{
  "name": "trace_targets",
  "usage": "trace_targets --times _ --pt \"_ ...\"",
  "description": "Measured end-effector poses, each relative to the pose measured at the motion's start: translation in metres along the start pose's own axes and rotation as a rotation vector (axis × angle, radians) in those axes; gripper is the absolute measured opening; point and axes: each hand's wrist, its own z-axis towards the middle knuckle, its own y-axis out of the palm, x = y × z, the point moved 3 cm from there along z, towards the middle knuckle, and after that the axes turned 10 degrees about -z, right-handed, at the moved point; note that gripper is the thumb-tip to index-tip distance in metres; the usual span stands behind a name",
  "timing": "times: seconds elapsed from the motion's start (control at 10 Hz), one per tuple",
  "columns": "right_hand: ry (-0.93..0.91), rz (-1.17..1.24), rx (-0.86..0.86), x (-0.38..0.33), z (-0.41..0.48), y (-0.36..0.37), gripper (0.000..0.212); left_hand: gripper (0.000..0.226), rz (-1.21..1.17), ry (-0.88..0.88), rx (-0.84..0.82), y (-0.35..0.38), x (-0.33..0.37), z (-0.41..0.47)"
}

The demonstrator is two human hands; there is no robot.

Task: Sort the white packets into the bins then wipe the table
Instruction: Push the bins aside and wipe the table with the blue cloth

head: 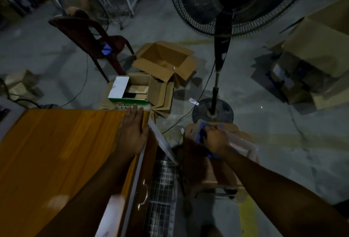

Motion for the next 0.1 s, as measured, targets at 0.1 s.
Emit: trace_targets --times 0.1 --pt "-0.038 0.131 0.112 -0.0344 -0.0293 -0.0383 0.051 0.074 -0.064 -0.086 0.012 -0.0041 0.0072 -0.0201"
